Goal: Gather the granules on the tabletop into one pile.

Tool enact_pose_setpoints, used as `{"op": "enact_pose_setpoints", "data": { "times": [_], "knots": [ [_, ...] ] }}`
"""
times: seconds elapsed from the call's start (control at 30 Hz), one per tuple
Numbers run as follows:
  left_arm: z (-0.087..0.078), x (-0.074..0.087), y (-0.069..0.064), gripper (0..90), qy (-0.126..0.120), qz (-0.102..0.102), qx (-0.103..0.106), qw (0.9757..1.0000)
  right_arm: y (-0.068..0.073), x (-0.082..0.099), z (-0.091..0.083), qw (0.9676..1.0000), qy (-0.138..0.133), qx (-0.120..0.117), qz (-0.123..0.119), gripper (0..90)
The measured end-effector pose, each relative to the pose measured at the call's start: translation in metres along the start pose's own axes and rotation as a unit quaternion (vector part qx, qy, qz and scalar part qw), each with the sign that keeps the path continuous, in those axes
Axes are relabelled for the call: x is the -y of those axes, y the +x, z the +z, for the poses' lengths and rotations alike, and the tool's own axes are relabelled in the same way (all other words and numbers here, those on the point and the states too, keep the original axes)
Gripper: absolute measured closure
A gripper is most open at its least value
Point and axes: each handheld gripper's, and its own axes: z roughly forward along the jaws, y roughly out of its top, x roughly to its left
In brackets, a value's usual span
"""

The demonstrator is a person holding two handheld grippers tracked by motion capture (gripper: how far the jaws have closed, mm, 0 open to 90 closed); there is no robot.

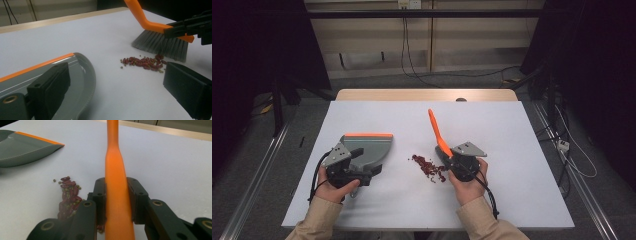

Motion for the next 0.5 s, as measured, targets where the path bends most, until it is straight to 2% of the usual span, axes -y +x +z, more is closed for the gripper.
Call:
{"op": "enact_pose_setpoints", "data": {
  "times": [0.17,0.3,0.47,0.5],
  "knots": [
    [-0.001,0.000,0.001,7.2,0.001,0.002,0.001,1.0000,0.006,-0.002,0.007,0.9998,-0.010,-0.007,0.016,71.2],
    [-0.001,0.000,0.001,7.2,0.000,0.000,0.002,1.0000,0.009,-0.003,0.010,0.9997,-0.015,-0.005,0.019,71.2],
    [-0.001,0.000,0.001,7.2,0.000,0.000,0.002,1.0000,0.012,-0.004,0.013,0.9994,-0.016,-0.014,0.026,71.1],
    [-0.001,0.000,0.001,7.2,0.000,0.001,0.002,1.0000,0.013,-0.005,0.014,0.9996,-0.016,-0.012,0.022,71.1]
  ]
}}
